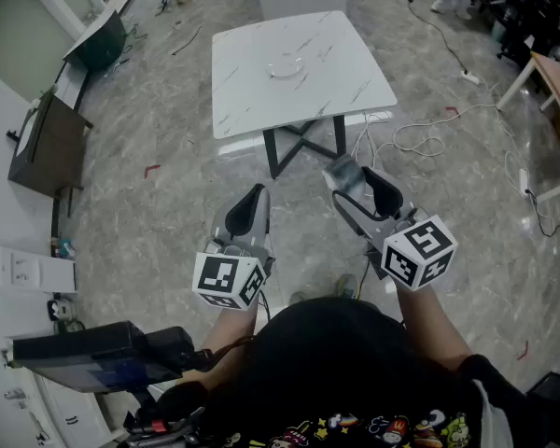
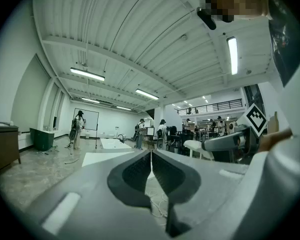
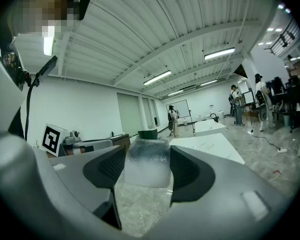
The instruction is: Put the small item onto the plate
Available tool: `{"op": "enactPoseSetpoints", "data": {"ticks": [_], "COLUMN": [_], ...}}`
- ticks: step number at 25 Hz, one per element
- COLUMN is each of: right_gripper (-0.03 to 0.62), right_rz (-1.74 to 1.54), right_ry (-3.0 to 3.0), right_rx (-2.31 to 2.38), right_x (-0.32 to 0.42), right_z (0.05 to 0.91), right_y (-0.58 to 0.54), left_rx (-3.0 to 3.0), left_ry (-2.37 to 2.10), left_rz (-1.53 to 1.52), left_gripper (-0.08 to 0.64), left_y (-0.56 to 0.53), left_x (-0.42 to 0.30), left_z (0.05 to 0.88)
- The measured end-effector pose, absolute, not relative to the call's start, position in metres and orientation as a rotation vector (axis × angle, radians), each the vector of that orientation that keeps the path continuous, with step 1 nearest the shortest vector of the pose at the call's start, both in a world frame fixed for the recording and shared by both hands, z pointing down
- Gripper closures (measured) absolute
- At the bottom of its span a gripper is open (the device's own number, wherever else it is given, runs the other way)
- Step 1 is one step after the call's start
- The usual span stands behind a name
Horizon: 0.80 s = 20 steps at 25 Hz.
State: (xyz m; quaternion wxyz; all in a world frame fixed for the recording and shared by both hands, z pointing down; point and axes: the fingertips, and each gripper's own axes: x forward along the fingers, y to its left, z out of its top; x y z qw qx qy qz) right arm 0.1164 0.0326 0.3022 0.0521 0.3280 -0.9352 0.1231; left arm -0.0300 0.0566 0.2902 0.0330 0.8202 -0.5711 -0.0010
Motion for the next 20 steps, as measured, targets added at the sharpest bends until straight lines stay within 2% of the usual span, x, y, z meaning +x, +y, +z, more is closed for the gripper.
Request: {"op": "enactPoseSetpoints", "data": {"ticks": [14,20], "right_gripper": [0.285,0.284], "right_rz": [0.371,0.392], "right_ry": [-2.819,-2.834], "right_rx": [1.01,0.962], "right_x": [0.119,0.161], "right_z": [0.297,0.31], "right_y": [0.021,-0.005], "left_rx": [2.513,2.474], "left_ry": [-1.728,-1.752], "left_rz": [0.011,0.027], "left_gripper": [0.552,0.552], "left_y": [0.042,0.02], "left_x": [-0.014,0.035], "left_z": [0.286,0.302]}}
